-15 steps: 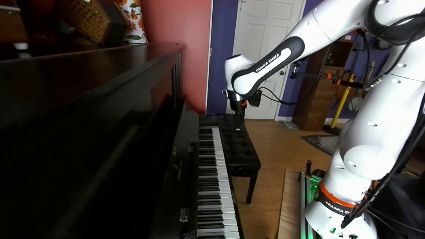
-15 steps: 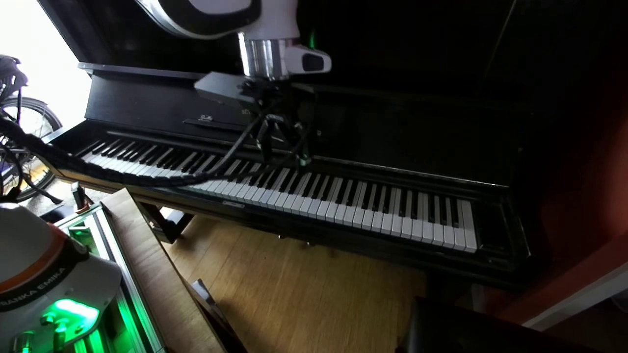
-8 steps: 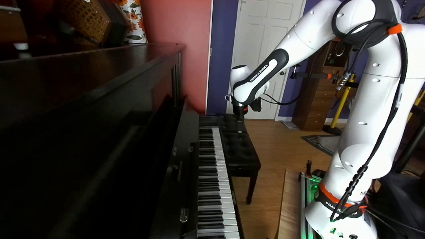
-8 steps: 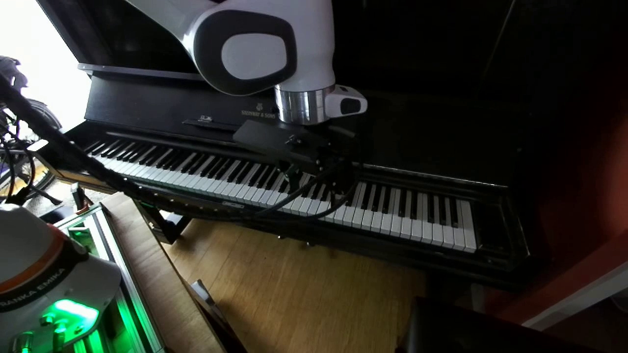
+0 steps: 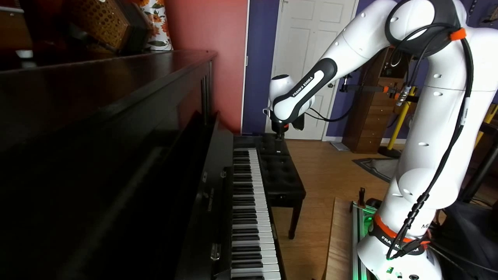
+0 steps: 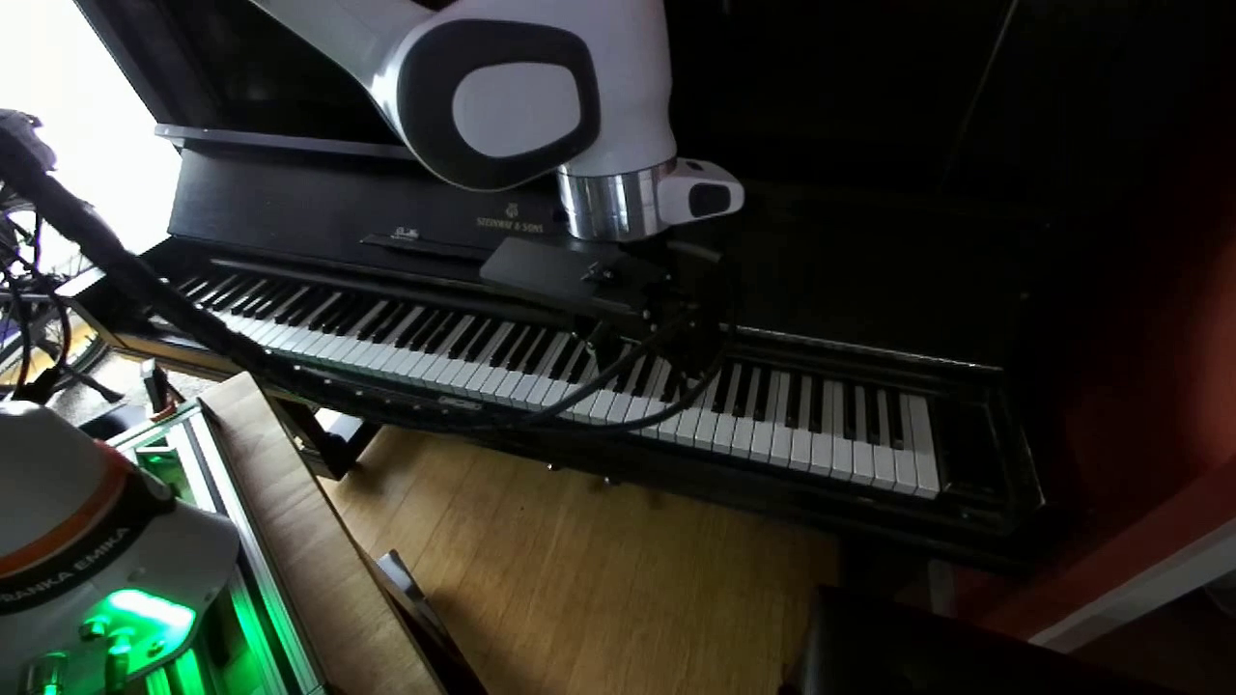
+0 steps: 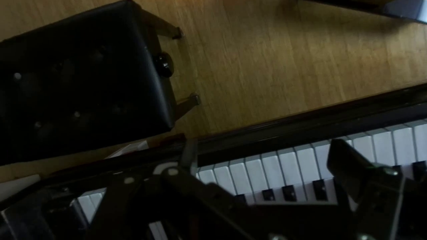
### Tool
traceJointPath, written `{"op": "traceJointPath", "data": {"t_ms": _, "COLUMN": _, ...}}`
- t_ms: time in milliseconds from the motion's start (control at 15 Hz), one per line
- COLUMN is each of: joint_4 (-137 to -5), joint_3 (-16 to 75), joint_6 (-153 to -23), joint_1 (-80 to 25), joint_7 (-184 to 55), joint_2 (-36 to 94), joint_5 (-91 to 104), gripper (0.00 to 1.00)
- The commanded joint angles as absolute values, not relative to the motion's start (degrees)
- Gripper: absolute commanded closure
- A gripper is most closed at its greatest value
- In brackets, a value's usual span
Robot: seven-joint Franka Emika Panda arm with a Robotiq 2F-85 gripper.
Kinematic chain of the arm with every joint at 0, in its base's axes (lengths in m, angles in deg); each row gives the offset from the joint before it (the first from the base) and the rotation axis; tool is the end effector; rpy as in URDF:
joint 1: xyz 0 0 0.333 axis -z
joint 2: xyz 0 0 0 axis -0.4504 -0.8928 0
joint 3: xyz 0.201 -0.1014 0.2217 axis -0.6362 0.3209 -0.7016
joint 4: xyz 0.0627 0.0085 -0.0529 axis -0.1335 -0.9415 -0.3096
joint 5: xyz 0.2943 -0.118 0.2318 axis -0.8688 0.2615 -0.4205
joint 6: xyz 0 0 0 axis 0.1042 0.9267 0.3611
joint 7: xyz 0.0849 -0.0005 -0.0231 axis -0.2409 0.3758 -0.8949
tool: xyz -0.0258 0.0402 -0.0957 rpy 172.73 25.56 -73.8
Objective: Press a key on the right side of the piano
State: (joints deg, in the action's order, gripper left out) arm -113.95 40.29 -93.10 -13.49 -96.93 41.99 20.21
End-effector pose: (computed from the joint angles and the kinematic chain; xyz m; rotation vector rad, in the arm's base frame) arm 0.4482 -0.2373 0.3054 2.9290 0.3350 -0.1134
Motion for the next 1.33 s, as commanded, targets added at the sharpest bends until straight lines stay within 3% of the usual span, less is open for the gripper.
{"op": "traceJointPath", "data": {"t_ms": 0, "joint_4": -107.97, "joint_3": 41.66, "joint_6": -99.73, "joint_1": -10.56, "joint_7": -98.51, "joint_2": 33.35, "joint_5": 19.74, "gripper": 0.00}}
{"op": "traceJointPath", "data": {"t_ms": 533, "joint_4": -92.09, "joint_3": 33.16, "joint_6": -101.15, "joint_1": 1.42, "joint_7": -118.05, "joint_2": 18.29, "joint_5": 0.19, "gripper": 0.00}}
{"op": "traceJointPath", "data": {"t_ms": 933, "joint_4": -80.28, "joint_3": 29.21, "joint_6": -100.55, "joint_1": 4.80, "joint_7": -125.08, "joint_2": 9.35, "joint_5": -2.14, "gripper": 0.00}}
{"op": "traceJointPath", "data": {"t_ms": 1000, "joint_4": -84.90, "joint_3": 30.82, "joint_6": -102.02, "joint_1": 3.27, "joint_7": -122.23, "joint_2": 13.08, "joint_5": -0.90, "gripper": 0.00}}
{"op": "traceJointPath", "data": {"t_ms": 1267, "joint_4": -81.49, "joint_3": 30.06, "joint_6": -101.99, "joint_1": 3.62, "joint_7": -122.94, "joint_2": 10.05, "joint_5": -0.83, "gripper": 0.00}}
